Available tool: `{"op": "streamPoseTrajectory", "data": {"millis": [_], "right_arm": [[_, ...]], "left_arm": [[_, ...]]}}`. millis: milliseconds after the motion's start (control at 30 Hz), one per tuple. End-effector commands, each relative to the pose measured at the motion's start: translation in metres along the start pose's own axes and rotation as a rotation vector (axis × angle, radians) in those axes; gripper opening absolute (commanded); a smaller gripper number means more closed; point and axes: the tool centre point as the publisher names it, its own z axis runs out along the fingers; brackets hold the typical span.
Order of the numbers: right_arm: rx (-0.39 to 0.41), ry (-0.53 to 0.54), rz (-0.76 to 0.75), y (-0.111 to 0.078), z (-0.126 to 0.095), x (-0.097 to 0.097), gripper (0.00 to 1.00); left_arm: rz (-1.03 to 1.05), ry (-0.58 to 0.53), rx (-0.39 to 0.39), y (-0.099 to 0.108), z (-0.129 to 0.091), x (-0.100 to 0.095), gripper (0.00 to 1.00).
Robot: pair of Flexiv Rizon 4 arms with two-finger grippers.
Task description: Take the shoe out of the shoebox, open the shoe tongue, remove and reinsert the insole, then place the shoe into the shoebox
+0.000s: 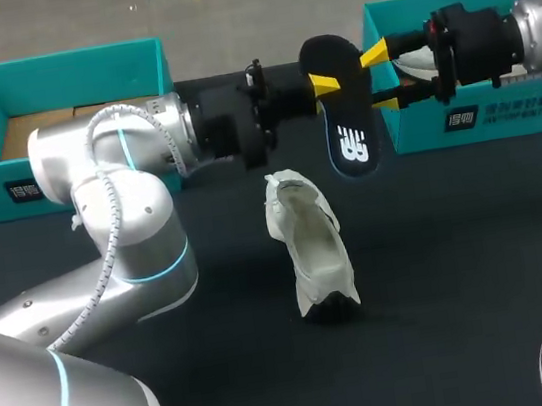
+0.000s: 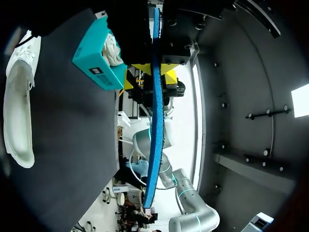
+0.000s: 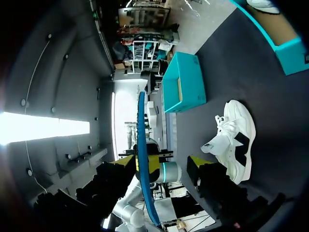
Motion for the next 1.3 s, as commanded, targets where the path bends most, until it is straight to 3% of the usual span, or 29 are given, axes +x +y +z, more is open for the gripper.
{"op": "streamPoseTrajectory", "data": {"millis": [33,700,1133,1300], "right_arm": [[-0.025,-0.011,-0.001,-0.008,-0.015,0.0,1.0],[-0.022,-0.009,0.006,-0.008,-0.018,-0.004,1.0],[-0.075,-0.074,-0.093,-0.011,-0.093,-0.041,1.0],[-0.114,-0.129,-0.115,-0.02,-0.119,-0.043,1.0]], "left_arm": [[0.001,0.013,-0.009,-0.005,-0.003,-0.001,0.0],[0.001,0.013,-0.009,-0.005,-0.003,-0.001,0.0],[0.001,0.013,-0.009,-0.005,-0.003,-0.001,0.0],[0.001,0.013,-0.009,-0.005,-0.003,-0.001,0.0]]}}
